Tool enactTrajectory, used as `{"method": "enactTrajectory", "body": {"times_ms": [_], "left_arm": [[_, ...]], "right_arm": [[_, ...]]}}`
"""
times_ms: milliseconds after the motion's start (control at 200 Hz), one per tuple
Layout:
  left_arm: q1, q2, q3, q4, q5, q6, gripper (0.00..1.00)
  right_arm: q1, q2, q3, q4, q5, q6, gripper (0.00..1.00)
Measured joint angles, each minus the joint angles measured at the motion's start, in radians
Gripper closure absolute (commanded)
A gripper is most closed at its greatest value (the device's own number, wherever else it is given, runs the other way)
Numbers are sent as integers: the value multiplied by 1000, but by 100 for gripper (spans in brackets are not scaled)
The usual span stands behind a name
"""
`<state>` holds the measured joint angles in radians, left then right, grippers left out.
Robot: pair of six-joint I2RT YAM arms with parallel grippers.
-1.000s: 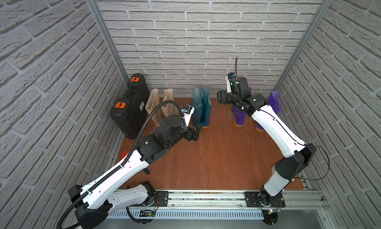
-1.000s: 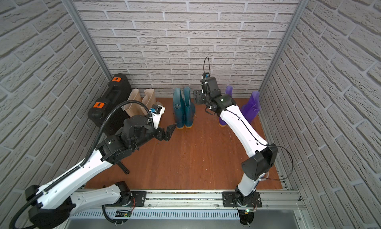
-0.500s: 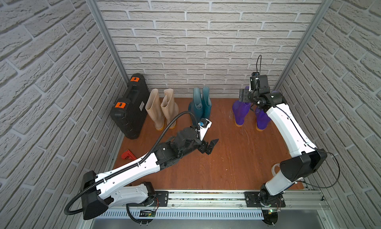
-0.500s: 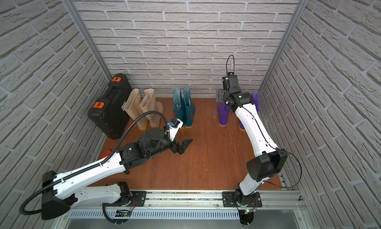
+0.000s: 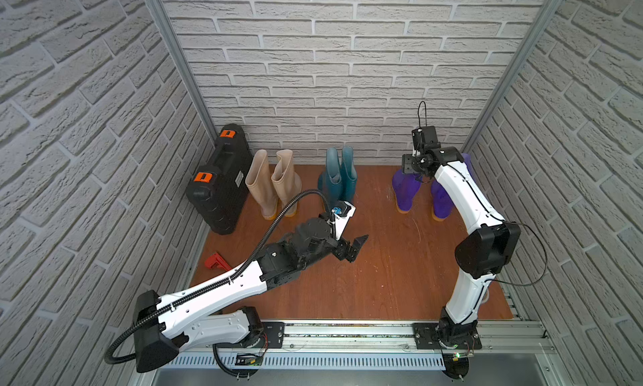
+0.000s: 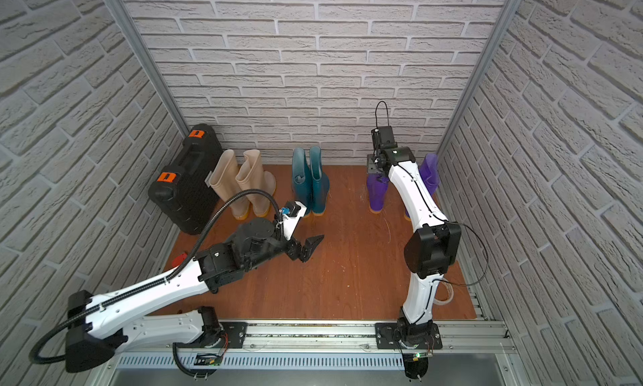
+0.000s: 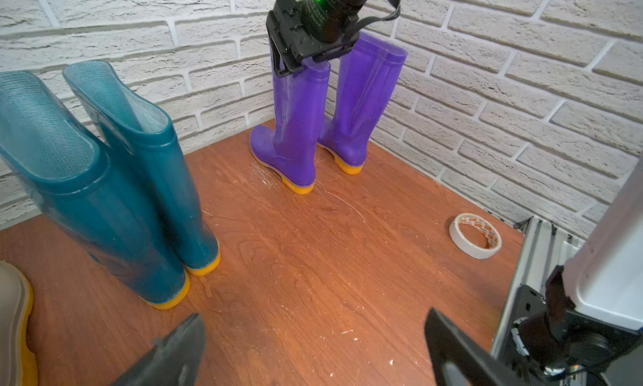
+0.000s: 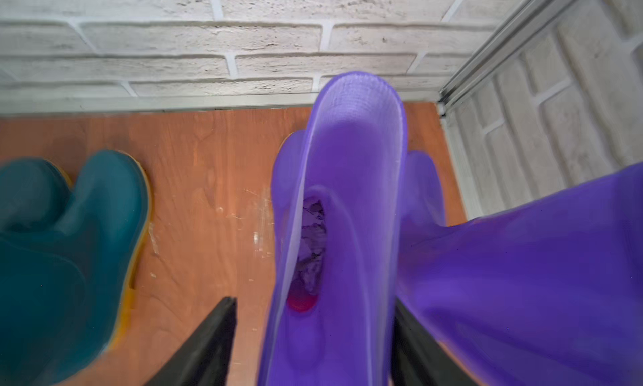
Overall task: Match and arrange rain boots in pairs
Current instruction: Move the rain boot to the center of the board.
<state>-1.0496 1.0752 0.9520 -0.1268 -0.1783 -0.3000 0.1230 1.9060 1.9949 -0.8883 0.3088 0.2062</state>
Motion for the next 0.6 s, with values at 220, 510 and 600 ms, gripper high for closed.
{"method": "enactTrajectory", "body": {"times_ms": [220, 510, 600], "left_arm": [[0, -15, -8, -2, -16, -5, 2], [0, -23, -9, -8, -33, -7, 2], [0, -23, -9, -8, -37, -7, 2]], "right_arm": [[-30, 5, 8, -3, -78, 10, 93], [-37, 5, 12, 1, -172, 3, 94], [-37, 3, 12, 1, -188, 3, 94]]}}
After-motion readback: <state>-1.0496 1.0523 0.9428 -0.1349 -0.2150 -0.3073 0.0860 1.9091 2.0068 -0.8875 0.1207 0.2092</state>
